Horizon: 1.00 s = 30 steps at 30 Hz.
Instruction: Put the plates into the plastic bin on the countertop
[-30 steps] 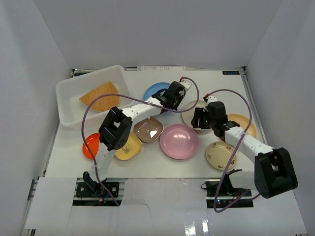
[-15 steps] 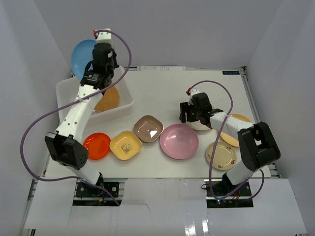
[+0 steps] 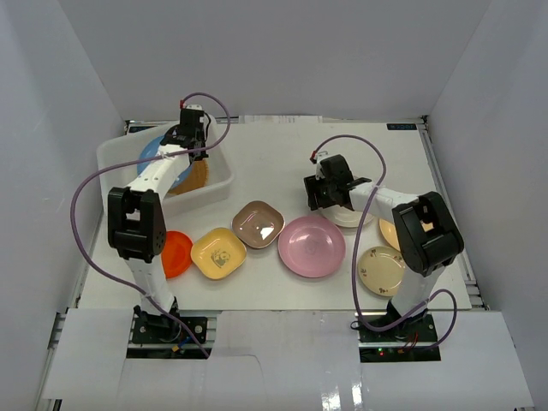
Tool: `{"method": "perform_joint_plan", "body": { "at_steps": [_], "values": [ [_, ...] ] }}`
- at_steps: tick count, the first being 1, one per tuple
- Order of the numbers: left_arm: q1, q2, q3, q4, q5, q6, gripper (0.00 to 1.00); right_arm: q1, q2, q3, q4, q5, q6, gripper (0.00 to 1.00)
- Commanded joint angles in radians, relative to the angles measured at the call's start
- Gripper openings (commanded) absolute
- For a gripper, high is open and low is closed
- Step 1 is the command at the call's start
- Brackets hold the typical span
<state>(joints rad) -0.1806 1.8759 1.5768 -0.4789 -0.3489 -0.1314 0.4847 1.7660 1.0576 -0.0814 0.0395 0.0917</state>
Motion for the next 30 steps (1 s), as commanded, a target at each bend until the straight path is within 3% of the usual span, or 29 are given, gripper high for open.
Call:
{"method": "perform_joint_plan", "body": {
  "at_steps": [1, 3, 5, 6, 8, 9, 10, 12, 15, 23, 30],
  "values": [
    [0.000, 0.017, 0.025, 0.010, 0.005, -0.004, 0.00, 0.017, 0.030, 0.064, -0.027, 0.039, -0.038, 0.63],
    [0.000, 0.034, 0.026, 0.014, -0.001, -0.011, 0.05, 0.020, 0.049, 0.082, -0.038, 0.046, -0.043, 0.60],
    [0.000, 0.048, 0.025, 0.016, 0.002, -0.017, 0.17, 0.023, 0.056, 0.090, -0.038, 0.059, -0.046, 0.53],
    [0.000, 0.049, 0.023, 0.017, 0.004, -0.028, 0.30, 0.023, 0.064, 0.091, -0.037, 0.062, -0.046, 0.50],
    [0.000, 0.036, 0.019, 0.022, 0.007, -0.037, 0.45, 0.028, 0.070, 0.096, -0.038, 0.076, -0.044, 0.42],
    [0.000, 0.028, 0.019, 0.025, 0.013, -0.043, 0.61, 0.029, 0.073, 0.100, -0.038, 0.082, -0.046, 0.39],
    [0.000, 0.019, 0.022, 0.023, 0.016, -0.048, 0.67, 0.034, 0.073, 0.104, -0.037, 0.091, -0.046, 0.30],
    [0.000, -0.015, 0.029, 0.023, 0.031, -0.057, 0.83, 0.038, 0.073, 0.111, -0.035, 0.102, -0.047, 0.23],
    [0.000, -0.078, 0.034, 0.020, 0.051, -0.079, 0.95, 0.049, 0.066, 0.128, -0.043, 0.154, -0.050, 0.08],
    [0.000, -0.369, 0.019, 0.022, 0.264, -0.218, 0.98, 0.104, -0.091, 0.214, -0.070, 0.266, -0.121, 0.08],
    [0.000, -0.782, -0.144, 0.144, 0.525, -0.342, 0.98, 0.293, -0.097, 0.447, -0.041, 0.197, -0.262, 0.08]
  ]
}}
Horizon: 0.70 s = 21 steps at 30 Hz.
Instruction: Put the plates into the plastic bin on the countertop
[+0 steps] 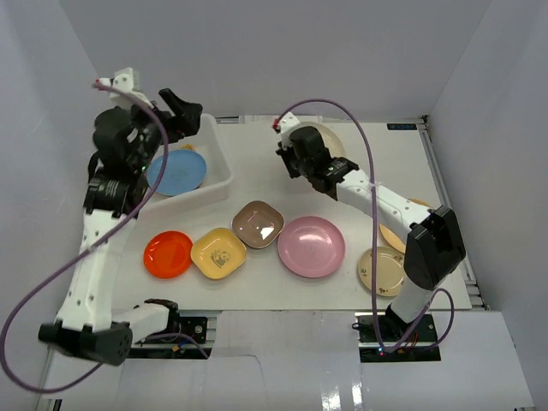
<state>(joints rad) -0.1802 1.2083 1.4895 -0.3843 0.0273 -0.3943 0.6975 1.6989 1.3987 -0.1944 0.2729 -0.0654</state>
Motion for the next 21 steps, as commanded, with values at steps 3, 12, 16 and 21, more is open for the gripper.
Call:
{"method": "perform_joint_plan", "body": {
  "at_steps": [3, 12, 16, 21],
  "values": [
    [-0.001, -0.263, -0.072, 0.059, 0.224, -0.135, 0.98, 0.152, 0.062, 0.262, 0.088, -0.099, -0.142, 0.08],
    [-0.067, -0.483, -0.124, 0.114, 0.260, -0.178, 0.98, 0.312, 0.491, 0.813, 0.172, -0.230, -0.247, 0.08],
    [-0.102, -0.504, -0.147, 0.113, 0.204, -0.144, 0.98, 0.367, 0.645, 0.870, 0.347, -0.264, -0.300, 0.08],
    [-0.131, -0.504, -0.181, 0.111, 0.191, -0.121, 0.98, 0.398, 0.827, 1.014, 0.458, -0.264, -0.350, 0.08]
  ]
}}
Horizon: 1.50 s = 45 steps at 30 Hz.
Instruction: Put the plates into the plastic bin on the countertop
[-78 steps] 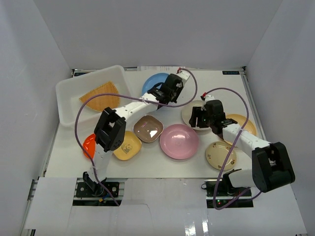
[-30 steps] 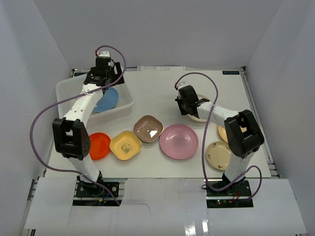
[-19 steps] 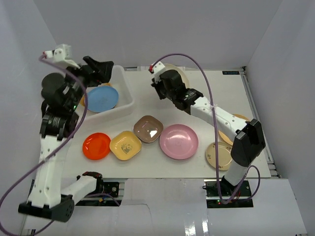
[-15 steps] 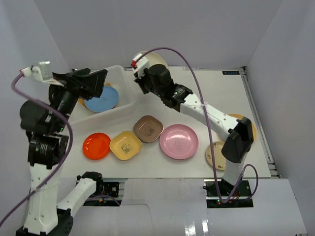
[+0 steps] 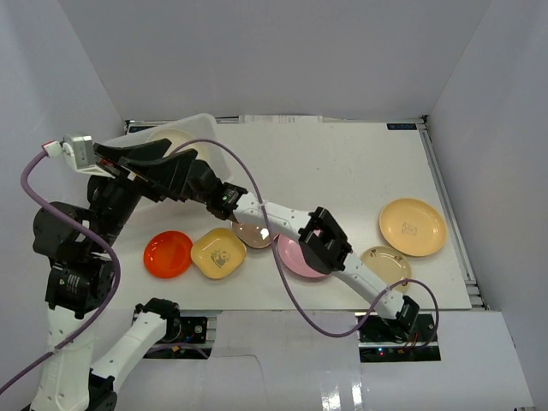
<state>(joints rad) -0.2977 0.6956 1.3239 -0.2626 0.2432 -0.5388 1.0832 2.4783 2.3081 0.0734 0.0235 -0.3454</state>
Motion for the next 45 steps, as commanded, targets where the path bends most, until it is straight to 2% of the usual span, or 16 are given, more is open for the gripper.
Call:
{"method": "perform_joint_plan", "body": {
  "at_steps": [1, 4, 5, 7, 8, 11, 16, 20, 22, 24, 26, 28, 30, 35, 40, 45],
  "values": [
    [-0.015, 0.010, -0.020, -0.010, -0.027, 0.025, 0.98, 0.014, 0.062, 0.108, 0.207, -0.014, -0.075, 0.08],
    [-0.015, 0.016, -0.025, -0.007, -0.032, 0.023, 0.98, 0.014, 0.102, 0.108, 0.264, 0.001, -0.075, 0.16],
    [-0.017, 0.019, -0.022, -0.007, -0.032, 0.023, 0.98, 0.014, 0.106, 0.106, 0.275, 0.001, -0.070, 0.30],
    [-0.015, 0.024, -0.014, -0.006, -0.030, 0.022, 0.98, 0.015, 0.116, 0.105, 0.285, 0.000, -0.050, 0.49],
    [-0.015, 0.025, -0.011, -0.004, -0.028, 0.022, 0.98, 0.014, 0.114, 0.097, 0.293, 0.006, -0.043, 0.66],
    [-0.017, 0.025, -0.006, -0.004, -0.036, 0.019, 0.98, 0.015, 0.059, 0.024, 0.339, 0.021, -0.020, 0.77],
    [-0.015, 0.047, -0.008, -0.024, 0.022, -0.009, 0.98, 0.008, -0.175, -0.157, 0.426, 0.056, 0.037, 0.77],
    [-0.015, 0.055, -0.063, -0.075, 0.071, -0.035, 0.98, -0.025, -0.470, -0.522, 0.508, 0.168, 0.120, 0.68],
    [-0.015, 0.058, -0.127, -0.093, 0.128, -0.059, 0.98, -0.063, -0.678, -0.802, 0.519, 0.254, 0.150, 0.62],
    [-0.018, 0.102, -0.214, -0.092, 0.259, -0.120, 0.91, -0.101, -0.882, -1.058, 0.481, 0.338, 0.225, 0.56],
    [-0.046, 0.154, -0.282, -0.086, 0.341, -0.150, 0.88, -0.192, -1.011, -1.192, 0.305, 0.412, 0.389, 0.50],
    [-0.122, 0.206, -0.374, -0.087, 0.242, -0.142, 0.84, -0.311, -1.183, -1.355, 0.068, 0.470, 0.507, 0.49],
    [-0.268, 0.251, -0.417, -0.096, 0.072, -0.142, 0.83, -0.444, -1.344, -1.516, -0.058, 0.460, 0.652, 0.47],
    [-0.529, 0.390, -0.477, -0.115, -0.193, -0.178, 0.82, -0.627, -1.623, -1.711, -0.293, 0.405, 0.712, 0.50],
    [-0.704, 0.562, -0.491, -0.144, -0.486, -0.254, 0.82, -0.761, -1.674, -1.792, -0.373, 0.313, 0.694, 0.62],
    [-0.753, 0.663, -0.503, -0.119, -0.570, -0.351, 0.82, -0.824, -1.641, -1.805, -0.370, 0.265, 0.683, 0.62]
  ]
}}
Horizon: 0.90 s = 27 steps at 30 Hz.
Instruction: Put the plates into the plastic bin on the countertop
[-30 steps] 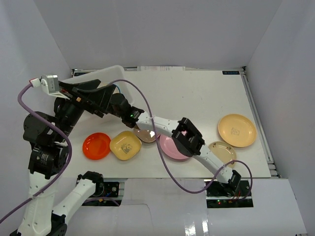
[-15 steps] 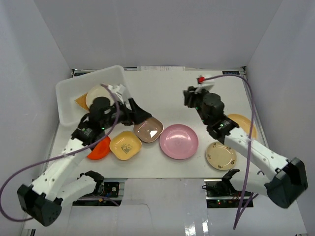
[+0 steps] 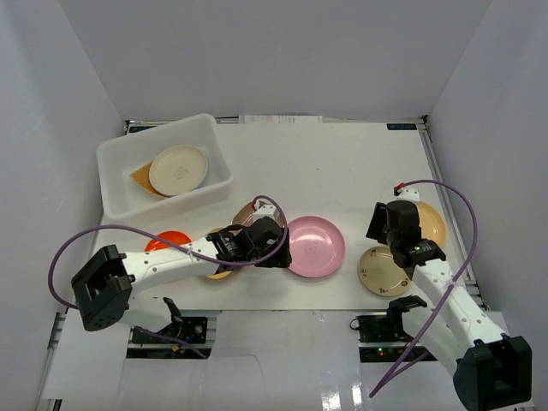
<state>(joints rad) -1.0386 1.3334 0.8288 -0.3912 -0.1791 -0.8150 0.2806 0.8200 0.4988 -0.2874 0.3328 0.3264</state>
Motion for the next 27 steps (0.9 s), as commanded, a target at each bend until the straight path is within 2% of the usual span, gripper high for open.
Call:
{"method": "perform_joint_plan", "body": {
  "at_steps": [1, 14, 18, 23, 24, 26, 27],
  "values": [
    [-0.021, 0.039, -0.010, 0.015, -0.155, -0.082, 0.82, -0.024, 0.031, 0.009, -0.009, -0.032, 0.010, 0.61],
    [-0.028, 0.222, 0.038, 0.124, -0.234, -0.107, 0.81, -0.104, 0.321, 0.067, 0.126, 0.025, -0.030, 0.56],
    [-0.029, 0.271, 0.050, 0.123, -0.258, -0.102, 0.75, -0.130, 0.376, 0.076, 0.154, 0.015, -0.044, 0.52],
    [-0.028, 0.280, 0.047, 0.123, -0.275, -0.098, 0.47, -0.138, 0.449, 0.080, 0.189, 0.012, -0.056, 0.39],
    [-0.028, 0.279, 0.046, 0.121, -0.276, -0.096, 0.42, -0.138, 0.456, 0.081, 0.198, 0.014, -0.058, 0.31],
    [-0.028, 0.280, 0.047, 0.123, -0.283, -0.093, 0.34, -0.138, 0.472, 0.084, 0.206, 0.008, -0.059, 0.23],
    [-0.028, 0.282, 0.049, 0.123, -0.283, -0.090, 0.26, -0.138, 0.472, 0.086, 0.209, 0.005, -0.061, 0.17]
  ]
}}
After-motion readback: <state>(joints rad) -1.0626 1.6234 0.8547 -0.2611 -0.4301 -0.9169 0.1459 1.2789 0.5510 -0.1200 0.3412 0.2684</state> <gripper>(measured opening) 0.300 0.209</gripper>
